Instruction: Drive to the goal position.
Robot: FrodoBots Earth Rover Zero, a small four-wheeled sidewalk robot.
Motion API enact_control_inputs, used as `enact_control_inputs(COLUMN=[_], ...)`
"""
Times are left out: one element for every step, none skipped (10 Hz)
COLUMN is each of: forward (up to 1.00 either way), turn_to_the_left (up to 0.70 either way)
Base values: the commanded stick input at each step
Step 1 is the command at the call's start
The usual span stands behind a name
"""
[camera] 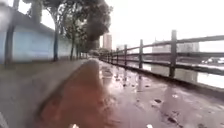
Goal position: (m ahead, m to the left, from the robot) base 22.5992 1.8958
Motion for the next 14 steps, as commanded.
enact_control_inputs(forward=[0.85,0.85,0.85,0.85,0.85,0.85,0.85,0.85,0.85,0.85,0.85,0.85,0.85,0.85], turn_to_the_left=[0.02,0.02,0.02,0.02,0.02,0.02,0.02,0.02,0.02,0.02,0.02,0.02,0.02,0.02])
